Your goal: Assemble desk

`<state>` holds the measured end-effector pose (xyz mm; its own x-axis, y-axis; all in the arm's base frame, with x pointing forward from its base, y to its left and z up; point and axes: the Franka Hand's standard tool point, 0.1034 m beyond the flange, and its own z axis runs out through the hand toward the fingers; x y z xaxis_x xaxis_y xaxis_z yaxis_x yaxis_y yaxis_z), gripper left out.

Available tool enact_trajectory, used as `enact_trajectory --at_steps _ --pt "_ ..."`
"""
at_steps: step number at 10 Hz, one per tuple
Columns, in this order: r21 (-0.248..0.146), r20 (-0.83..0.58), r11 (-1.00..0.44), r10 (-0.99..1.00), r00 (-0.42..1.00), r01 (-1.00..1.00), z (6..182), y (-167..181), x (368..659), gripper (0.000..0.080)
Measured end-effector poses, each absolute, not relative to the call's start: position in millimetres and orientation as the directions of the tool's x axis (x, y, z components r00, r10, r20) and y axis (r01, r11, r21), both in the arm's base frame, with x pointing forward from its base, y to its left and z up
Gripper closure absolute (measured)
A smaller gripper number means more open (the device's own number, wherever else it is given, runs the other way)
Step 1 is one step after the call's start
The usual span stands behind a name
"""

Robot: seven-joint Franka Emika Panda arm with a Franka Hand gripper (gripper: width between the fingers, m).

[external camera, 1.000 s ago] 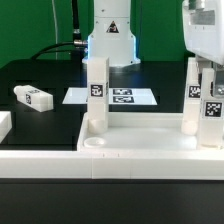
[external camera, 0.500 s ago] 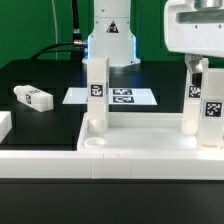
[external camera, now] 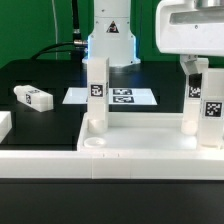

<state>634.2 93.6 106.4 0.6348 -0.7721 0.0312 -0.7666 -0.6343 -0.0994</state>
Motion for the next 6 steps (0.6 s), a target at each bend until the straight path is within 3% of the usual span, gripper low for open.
enact_trajectory --at_steps 6 --pt "-0.032 0.091 -0.927 -0.375 0.922 -0.374 107.6 92.5 635.0 0.0150"
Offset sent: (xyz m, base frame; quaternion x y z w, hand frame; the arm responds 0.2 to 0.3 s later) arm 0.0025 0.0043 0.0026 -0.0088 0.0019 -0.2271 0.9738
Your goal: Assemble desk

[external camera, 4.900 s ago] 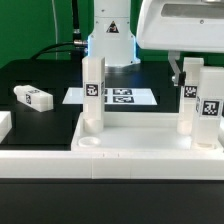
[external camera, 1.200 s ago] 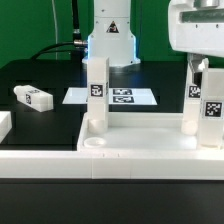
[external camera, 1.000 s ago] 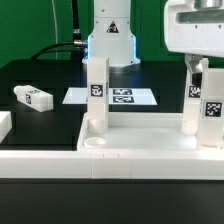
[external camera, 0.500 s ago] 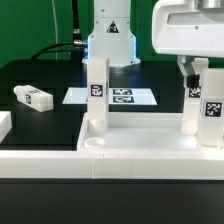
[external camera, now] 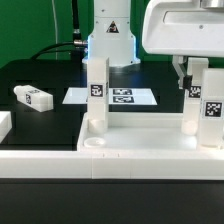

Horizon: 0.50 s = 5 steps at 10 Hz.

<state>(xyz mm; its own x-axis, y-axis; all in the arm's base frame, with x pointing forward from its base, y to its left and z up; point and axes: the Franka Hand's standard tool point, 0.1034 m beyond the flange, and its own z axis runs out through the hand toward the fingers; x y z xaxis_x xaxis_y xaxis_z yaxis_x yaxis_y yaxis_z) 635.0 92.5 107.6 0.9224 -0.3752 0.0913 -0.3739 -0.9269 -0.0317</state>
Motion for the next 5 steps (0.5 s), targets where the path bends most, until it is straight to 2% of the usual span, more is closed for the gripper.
enact_trajectory --at_steps 2,3,4,5 --pt "-0.017 0.096 -0.958 -0.286 0.953 -0.285 107.7 92.2 635.1 0.0173" --pt "-0.018 0.096 -0.955 -0.298 0.950 -0.297 107.5 92.0 635.1 0.0343" --pt "-0.018 0.096 -0.955 -0.298 0.950 -0.298 107.4 91.8 635.1 0.0343" --pt "-0.018 0.096 -0.954 -0.298 0.950 -0.298 107.4 91.6 635.1 0.0511"
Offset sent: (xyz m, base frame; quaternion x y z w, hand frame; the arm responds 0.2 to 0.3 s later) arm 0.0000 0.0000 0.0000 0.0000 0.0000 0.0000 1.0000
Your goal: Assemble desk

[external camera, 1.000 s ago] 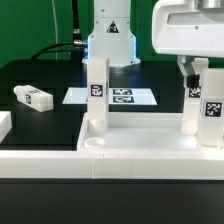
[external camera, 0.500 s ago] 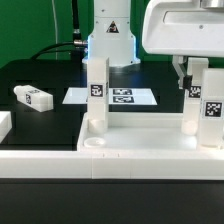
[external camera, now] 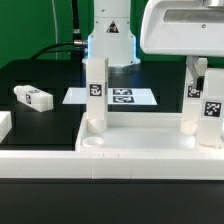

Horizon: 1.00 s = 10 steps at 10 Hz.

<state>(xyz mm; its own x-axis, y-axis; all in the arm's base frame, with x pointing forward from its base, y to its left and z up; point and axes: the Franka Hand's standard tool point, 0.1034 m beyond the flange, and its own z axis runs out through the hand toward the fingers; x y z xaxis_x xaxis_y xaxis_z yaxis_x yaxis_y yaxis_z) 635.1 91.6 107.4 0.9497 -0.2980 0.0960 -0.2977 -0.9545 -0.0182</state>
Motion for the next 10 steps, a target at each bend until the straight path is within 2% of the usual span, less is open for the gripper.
enact_trajectory --at_steps 4,7,10 --pt "-0.022 0.095 -0.942 -0.334 0.938 -0.334 107.3 91.5 635.1 0.0511" --pt "-0.052 0.082 -0.806 -0.592 0.802 -0.590 106.2 91.2 634.8 0.0510" --pt "-0.108 0.053 -0.580 -0.814 0.578 -0.807 105.8 89.8 634.5 0.0509"
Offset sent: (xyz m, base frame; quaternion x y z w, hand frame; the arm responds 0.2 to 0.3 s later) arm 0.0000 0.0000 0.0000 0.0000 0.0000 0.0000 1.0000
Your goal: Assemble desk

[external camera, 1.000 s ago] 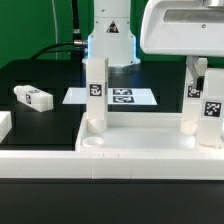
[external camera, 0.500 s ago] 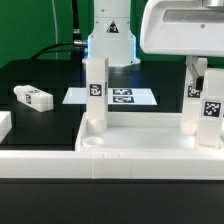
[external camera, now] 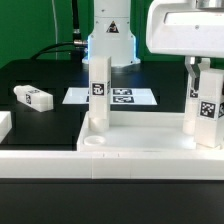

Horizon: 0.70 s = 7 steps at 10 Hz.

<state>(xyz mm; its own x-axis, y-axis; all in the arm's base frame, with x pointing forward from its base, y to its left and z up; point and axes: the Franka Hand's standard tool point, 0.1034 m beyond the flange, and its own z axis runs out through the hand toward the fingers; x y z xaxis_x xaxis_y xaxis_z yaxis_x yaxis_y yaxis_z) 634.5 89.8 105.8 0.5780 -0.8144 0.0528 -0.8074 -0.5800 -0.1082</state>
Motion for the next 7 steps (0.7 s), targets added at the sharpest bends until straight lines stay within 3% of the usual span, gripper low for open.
enact_trajectory --at_steps 5,7 --pt "-0.131 0.003 -0.267 -0.963 0.269 -0.955 105.1 88.2 632.9 0.0509" --pt "-0.123 -0.027 -0.058 -0.998 0.061 -0.991 104.8 89.0 633.0 0.0509"
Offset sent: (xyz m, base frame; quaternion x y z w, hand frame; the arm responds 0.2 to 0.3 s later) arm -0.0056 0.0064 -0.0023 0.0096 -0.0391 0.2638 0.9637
